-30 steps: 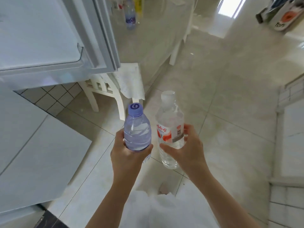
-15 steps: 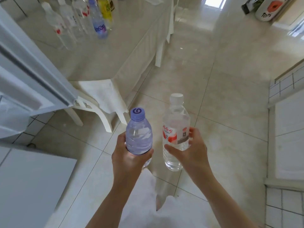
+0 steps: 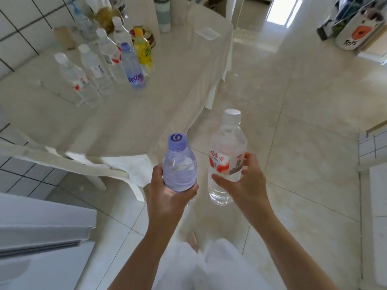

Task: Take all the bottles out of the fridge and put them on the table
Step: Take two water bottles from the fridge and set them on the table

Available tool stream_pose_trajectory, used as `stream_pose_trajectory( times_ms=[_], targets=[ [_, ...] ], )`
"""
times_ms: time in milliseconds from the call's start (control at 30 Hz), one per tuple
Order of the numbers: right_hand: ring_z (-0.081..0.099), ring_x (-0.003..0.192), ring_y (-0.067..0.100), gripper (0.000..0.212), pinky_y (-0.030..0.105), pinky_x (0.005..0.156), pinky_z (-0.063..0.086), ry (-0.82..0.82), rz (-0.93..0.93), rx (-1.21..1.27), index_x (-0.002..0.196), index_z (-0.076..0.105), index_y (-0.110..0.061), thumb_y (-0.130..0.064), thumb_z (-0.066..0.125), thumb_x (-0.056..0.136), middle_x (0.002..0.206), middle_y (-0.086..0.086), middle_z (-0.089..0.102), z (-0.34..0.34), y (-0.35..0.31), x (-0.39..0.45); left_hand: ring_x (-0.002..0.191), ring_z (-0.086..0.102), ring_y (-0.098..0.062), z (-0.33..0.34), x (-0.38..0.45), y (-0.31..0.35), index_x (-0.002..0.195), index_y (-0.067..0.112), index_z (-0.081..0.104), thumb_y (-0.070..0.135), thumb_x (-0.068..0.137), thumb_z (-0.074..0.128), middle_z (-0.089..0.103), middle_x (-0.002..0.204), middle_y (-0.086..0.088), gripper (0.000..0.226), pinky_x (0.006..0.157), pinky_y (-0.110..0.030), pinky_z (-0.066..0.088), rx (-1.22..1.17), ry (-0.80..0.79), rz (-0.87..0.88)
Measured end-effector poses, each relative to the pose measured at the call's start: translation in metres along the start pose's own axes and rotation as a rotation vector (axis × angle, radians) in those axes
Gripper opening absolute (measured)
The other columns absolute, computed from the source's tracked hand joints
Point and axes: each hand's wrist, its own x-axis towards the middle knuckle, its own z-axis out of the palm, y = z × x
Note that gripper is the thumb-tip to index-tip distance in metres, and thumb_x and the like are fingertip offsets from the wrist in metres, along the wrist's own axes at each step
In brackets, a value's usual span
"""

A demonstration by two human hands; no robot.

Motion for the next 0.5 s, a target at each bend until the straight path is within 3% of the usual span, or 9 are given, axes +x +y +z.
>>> stream_pose_trajectory(
  times_ms=[100, 200, 333, 500],
  targets=[
    [0.061, 0.093, 0.018, 0.068, 0.031, 0.081, 0.052, -0.019, -0.027, -0.025, 0.112, 0.047, -0.022, -0.021, 0.090, 0.059, 0.104, -0.003, 0.062, 0.011, -0.014, 0.041, 0.065, 0.064, -0.008, 0.004, 0.035, 0.010, 0.098, 0.020, 0.057, 0.016, 0.055, 0.090, 0.066, 0.077, 0.010, 0.054, 0.057, -0.017, 0.049, 0.004, 0.080, 0.009],
    [0.063, 0.090, 0.014, 0.066, 0.030, 0.080, 0.052, -0.060, -0.057, -0.032, 0.110, 0.048, -0.022, -0.020, 0.090, 0.058, 0.099, -0.007, 0.063, 0.022, -0.023, 0.084, 0.071, 0.065, -0.010, 0.009, 0.071, 0.018, 0.099, 0.026, 0.056, 0.026, 0.049, 0.088, 0.066, 0.081, 0.015, 0.059, 0.064, -0.029, 0.052, -0.020, 0.132, -0.029],
    [0.063, 0.088, 0.010, 0.065, 0.026, 0.077, 0.050, -0.140, -0.086, -0.044, 0.109, 0.048, -0.023, -0.020, 0.089, 0.058, 0.096, -0.011, 0.063, 0.034, -0.037, 0.144, 0.074, 0.065, -0.016, 0.019, 0.119, 0.023, 0.101, 0.024, 0.056, 0.017, 0.053, 0.091, 0.065, 0.079, 0.011, 0.059, 0.065, -0.033, 0.053, -0.010, 0.255, -0.068],
    [0.064, 0.085, 0.013, 0.058, 0.022, 0.069, 0.048, -0.284, -0.148, -0.106, 0.101, 0.050, -0.024, -0.023, 0.088, 0.058, 0.095, -0.008, 0.066, 0.052, -0.053, 0.225, 0.073, 0.061, -0.003, 0.038, 0.176, 0.031, 0.099, 0.023, 0.054, 0.019, 0.054, 0.089, 0.063, 0.079, 0.011, 0.057, 0.060, -0.015, 0.045, 0.025, 0.414, -0.109]
  ],
)
